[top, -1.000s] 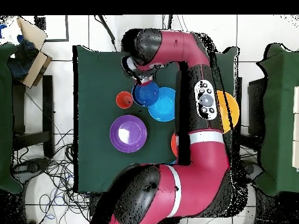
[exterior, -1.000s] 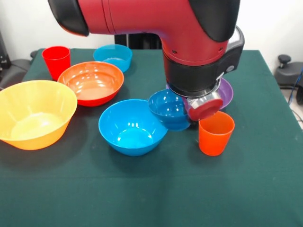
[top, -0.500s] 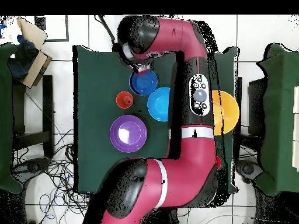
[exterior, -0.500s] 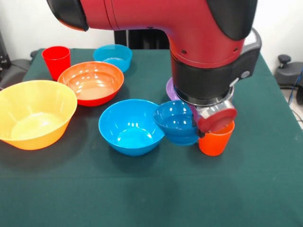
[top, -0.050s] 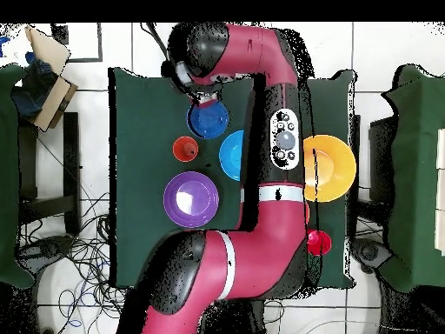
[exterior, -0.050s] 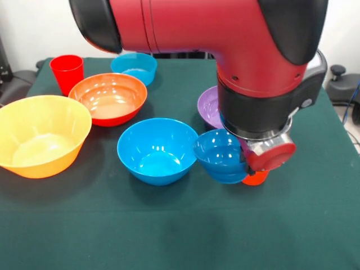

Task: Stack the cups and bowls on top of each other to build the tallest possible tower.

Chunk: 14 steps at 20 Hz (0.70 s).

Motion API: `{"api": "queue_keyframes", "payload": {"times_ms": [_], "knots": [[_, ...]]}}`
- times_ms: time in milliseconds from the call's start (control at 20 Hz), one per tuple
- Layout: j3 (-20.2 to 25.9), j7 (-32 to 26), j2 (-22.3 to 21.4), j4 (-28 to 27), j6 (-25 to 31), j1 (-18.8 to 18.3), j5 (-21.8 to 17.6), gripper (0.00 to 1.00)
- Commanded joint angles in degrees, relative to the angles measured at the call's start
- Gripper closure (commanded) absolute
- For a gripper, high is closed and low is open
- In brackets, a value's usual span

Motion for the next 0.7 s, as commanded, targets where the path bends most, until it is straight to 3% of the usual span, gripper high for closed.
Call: {"api": "queue_keyframes", "payload": {"times_ms": [50,350,700], "knots": [[0.18,4.54,1.77,-1.02,5.72,1.87,0.58,1.00],[-0.59,5.51,1.69,-1.10,6.97,2.44,1.64,1.00],[-2.49,6.05,-0.23,3.11,2.23,3.25,3.29,1.00]]}}
